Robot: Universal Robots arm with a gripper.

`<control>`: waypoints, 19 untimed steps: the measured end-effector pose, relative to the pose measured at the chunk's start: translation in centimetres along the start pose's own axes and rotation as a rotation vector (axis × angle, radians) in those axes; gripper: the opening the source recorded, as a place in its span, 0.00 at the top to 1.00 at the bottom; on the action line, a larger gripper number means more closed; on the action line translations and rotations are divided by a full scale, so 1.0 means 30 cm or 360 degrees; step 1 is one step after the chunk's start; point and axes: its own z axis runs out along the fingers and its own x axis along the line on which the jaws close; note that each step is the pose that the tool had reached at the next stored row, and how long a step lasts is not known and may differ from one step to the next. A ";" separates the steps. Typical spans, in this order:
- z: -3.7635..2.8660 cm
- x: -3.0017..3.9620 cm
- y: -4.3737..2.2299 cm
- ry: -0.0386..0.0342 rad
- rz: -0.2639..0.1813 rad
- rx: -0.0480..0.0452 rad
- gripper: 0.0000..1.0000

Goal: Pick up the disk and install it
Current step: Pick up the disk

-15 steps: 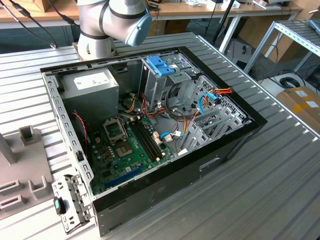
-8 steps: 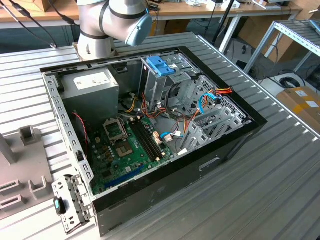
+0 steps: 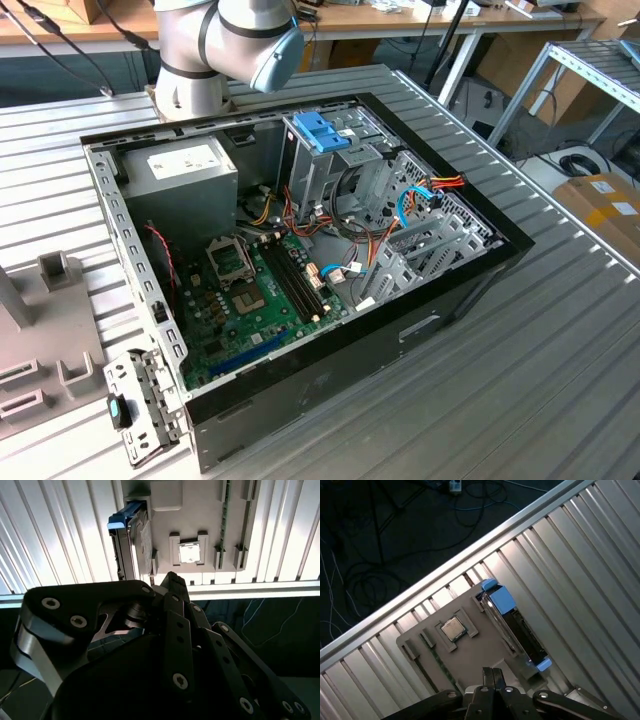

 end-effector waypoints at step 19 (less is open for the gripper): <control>0.000 0.000 0.000 0.0006 -0.0141 -0.0003 0.89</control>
